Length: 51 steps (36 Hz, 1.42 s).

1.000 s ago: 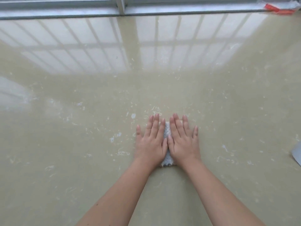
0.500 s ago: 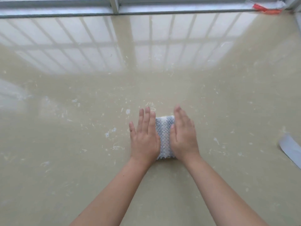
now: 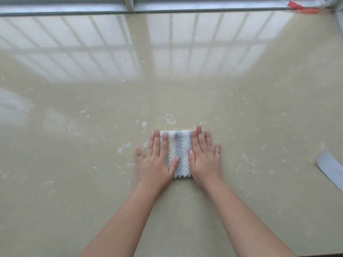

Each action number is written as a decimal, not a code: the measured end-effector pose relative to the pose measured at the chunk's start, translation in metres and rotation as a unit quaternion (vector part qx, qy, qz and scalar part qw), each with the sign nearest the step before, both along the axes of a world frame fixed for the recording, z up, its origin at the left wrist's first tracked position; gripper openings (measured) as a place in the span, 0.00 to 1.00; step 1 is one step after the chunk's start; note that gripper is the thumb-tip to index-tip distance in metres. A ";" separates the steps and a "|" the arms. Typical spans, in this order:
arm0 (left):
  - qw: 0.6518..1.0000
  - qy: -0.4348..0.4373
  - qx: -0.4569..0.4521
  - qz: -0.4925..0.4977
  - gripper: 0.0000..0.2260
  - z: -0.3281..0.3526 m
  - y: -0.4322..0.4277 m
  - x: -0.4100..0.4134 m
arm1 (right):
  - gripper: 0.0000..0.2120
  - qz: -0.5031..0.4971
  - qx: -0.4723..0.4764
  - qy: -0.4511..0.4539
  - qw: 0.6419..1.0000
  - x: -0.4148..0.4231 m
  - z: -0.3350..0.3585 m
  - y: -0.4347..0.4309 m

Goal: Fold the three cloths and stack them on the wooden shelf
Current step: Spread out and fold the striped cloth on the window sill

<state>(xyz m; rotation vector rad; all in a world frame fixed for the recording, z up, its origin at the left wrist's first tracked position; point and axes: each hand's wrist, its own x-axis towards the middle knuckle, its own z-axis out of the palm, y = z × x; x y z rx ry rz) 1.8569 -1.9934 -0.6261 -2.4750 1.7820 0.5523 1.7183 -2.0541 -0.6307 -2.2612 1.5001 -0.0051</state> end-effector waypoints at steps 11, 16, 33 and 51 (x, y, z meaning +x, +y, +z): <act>0.982 0.055 -0.138 0.114 0.26 0.026 -0.001 0.018 | 0.21 -0.219 0.117 -0.321 0.914 0.001 0.050 -0.019; 0.984 0.021 -0.168 -0.061 0.21 0.018 -0.021 -0.011 | 0.27 -0.004 0.018 -0.139 0.990 0.022 0.027 -0.003; 0.996 0.018 -0.064 -0.061 0.23 -0.001 -0.015 -0.010 | 0.27 0.015 -0.053 -0.004 0.998 0.012 -0.002 0.001; 0.930 0.212 -0.192 0.233 0.12 0.025 0.007 0.022 | 0.14 -0.388 0.104 -0.322 0.858 -0.009 0.042 -0.006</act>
